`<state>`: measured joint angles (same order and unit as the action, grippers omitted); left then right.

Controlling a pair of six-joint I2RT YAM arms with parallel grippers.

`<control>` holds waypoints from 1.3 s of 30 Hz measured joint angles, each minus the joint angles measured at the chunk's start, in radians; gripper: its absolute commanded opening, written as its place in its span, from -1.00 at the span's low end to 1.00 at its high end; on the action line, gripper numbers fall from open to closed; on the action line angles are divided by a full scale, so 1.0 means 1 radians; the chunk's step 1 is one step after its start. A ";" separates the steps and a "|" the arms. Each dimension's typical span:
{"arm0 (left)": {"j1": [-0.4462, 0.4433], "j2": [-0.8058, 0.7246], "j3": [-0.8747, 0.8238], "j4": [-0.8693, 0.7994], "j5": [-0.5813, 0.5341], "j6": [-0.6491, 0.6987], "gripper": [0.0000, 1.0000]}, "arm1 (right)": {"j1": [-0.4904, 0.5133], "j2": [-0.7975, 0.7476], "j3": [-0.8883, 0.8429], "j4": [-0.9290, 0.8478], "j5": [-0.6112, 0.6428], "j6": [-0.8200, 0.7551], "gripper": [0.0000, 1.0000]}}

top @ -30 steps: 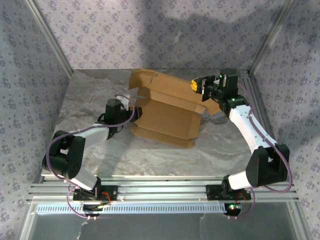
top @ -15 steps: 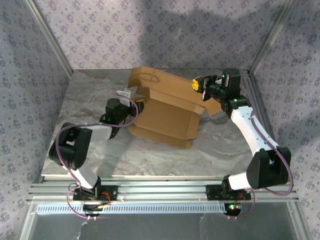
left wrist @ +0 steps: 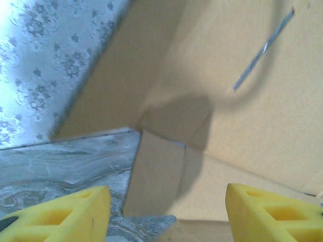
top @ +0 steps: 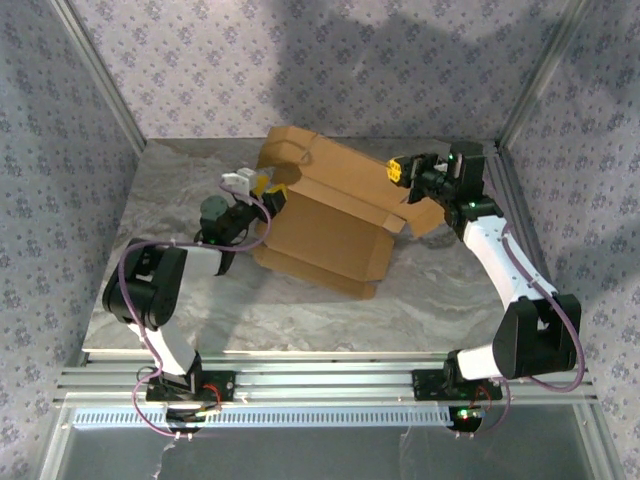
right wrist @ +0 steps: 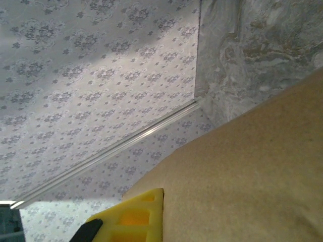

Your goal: Fold the paper box

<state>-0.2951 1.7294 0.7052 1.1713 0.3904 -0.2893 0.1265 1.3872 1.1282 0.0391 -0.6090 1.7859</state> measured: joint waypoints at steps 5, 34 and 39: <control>0.007 0.042 0.002 0.030 0.024 -0.006 0.24 | -0.013 -0.029 -0.018 0.021 -0.017 0.035 -1.00; -0.006 -0.203 0.075 -0.041 0.043 0.117 0.53 | -0.130 -0.305 -0.087 0.009 -0.118 0.118 -1.00; -0.015 -0.250 0.095 -0.135 0.102 0.159 0.51 | -0.163 -0.317 -0.075 -0.008 -0.182 0.113 -1.00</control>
<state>-0.3103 1.4792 0.8005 1.0359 0.4923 -0.1303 -0.0360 1.0706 1.0531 0.0311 -0.7914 1.8992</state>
